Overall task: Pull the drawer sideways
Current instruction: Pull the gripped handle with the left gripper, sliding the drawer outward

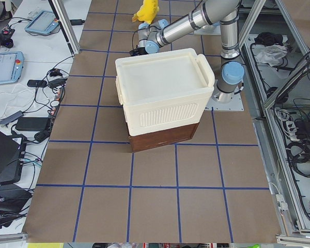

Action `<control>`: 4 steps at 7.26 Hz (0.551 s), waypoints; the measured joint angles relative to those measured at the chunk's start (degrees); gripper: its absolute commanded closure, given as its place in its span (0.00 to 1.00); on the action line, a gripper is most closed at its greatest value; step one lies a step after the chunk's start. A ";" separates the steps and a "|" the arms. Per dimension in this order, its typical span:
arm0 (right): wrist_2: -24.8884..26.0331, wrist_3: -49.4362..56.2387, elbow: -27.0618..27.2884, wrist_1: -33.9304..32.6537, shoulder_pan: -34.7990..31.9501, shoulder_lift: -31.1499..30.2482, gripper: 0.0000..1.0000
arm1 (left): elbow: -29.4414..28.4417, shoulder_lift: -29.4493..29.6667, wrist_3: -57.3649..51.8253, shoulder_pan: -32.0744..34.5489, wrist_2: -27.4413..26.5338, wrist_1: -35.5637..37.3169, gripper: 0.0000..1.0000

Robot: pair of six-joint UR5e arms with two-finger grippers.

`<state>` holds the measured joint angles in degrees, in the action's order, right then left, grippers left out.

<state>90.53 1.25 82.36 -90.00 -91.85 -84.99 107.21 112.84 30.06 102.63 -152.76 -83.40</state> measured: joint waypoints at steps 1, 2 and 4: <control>0.00 -0.01 0.00 0.00 0.00 0.00 0.00 | -0.03 0.01 0.00 0.21 0.02 0.04 0.77; 0.00 -0.02 0.00 0.00 0.00 0.00 0.00 | -0.06 0.01 0.00 0.54 0.06 0.07 0.77; 0.00 -0.02 0.00 0.00 0.00 0.00 0.00 | -0.09 0.01 0.00 0.99 0.09 0.08 0.77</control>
<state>90.53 1.23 82.35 -90.00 -91.84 -84.99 107.12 112.85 30.06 103.62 -152.67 -83.32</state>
